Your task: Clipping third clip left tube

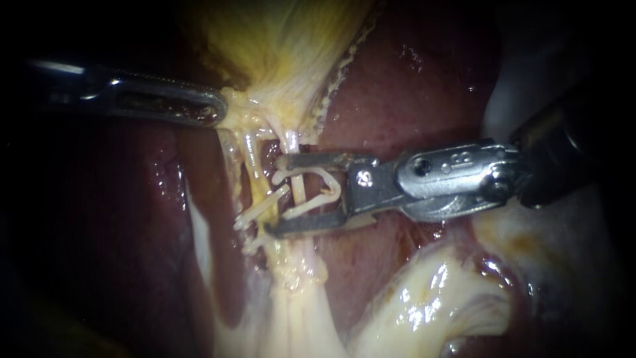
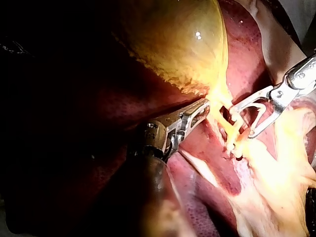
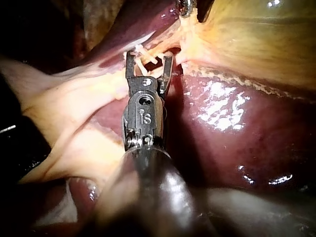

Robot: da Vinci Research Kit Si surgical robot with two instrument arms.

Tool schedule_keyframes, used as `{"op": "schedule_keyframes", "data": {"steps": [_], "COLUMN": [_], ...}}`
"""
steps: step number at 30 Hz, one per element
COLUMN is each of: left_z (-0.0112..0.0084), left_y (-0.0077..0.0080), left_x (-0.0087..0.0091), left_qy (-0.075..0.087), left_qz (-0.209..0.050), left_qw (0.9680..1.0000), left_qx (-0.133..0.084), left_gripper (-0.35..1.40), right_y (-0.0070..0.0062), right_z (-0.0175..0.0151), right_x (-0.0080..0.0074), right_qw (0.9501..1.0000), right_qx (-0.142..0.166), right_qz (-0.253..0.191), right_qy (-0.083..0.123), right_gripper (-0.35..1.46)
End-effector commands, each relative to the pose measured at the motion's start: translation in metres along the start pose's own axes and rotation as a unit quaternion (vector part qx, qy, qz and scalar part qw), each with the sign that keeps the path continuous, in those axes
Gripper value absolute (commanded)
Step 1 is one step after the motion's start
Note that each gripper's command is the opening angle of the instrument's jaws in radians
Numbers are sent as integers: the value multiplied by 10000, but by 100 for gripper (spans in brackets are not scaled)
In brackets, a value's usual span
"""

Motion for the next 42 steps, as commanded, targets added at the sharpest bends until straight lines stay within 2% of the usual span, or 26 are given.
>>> {"op": "schedule_keyframes", "data": {"steps": [1, 7, 13, 20, 22, 25, 28, 31, 32, 34, 36, 39, 42], "left_z": [0, 0, 1, 4, 4, 5, 4, 4, 4, 4, 5, 5, 5], "left_y": [0, 0, -1, -2, -2, -3, -3, -3, -3, -3, -3, -2, -2], "left_x": [0, 0, 0, 1, 0, 0, 1, 1, 1, 1, 0, 0, 0], "left_qy": [-1, -1, -2, -5, -6, -6, -6, -6, -6, -6, -6, -6, -6], "left_qz": [-1, -2, -2, 0, 0, -1, -1, -1, -1, 0, 0, 0, 0], "left_qw": [10000, 10000, 10000, 10000, 10000, 10000, 10000, 10000, 10000, 10000, 10000, 10000, 10000], "left_qx": [-3, -5, -7, -16, -18, -20, -20, -20, -20, -20, -18, -18, -19], "left_gripper": [-35, -35, -35, -35, -35, -35, -35, -35, -35, -35, -35, -35, -35], "right_y": [2, 16, 22, 27, 28, 29, 29, 28, 27, 26, 24, 24, 28], "right_z": [1, 8, 18, 40, 44, 52, 57, 56, 54, 52, 50, 45, 42], "right_x": [-1, -6, -15, -7, -5, -1, 2, 4, 6, 11, 16, 24, 29], "right_qw": [9999, 9985, 9973, 9924, 9909, 9869, 9801, 9664, 9601, 9499, 9417, 9338, 9299], "right_qx": [0, -21, -53, -129, 13, 462, 799, 1229, 1402, 1612, 1687, 1677, 1680], "right_qz": [132, 543, 729, 1221, 1343, 1541, 1763, 2022, 2101, 2236, 2356, 2492, 2604], "right_qy": [-6, -5, -6, 6, 15, 79, 450, 1005, 1202, 1471, 1713, 1943, 1983], "right_gripper": [49, 50, 49, 49, 46, 45, 46, 45, 45, 45, 45, 45, 44]}}
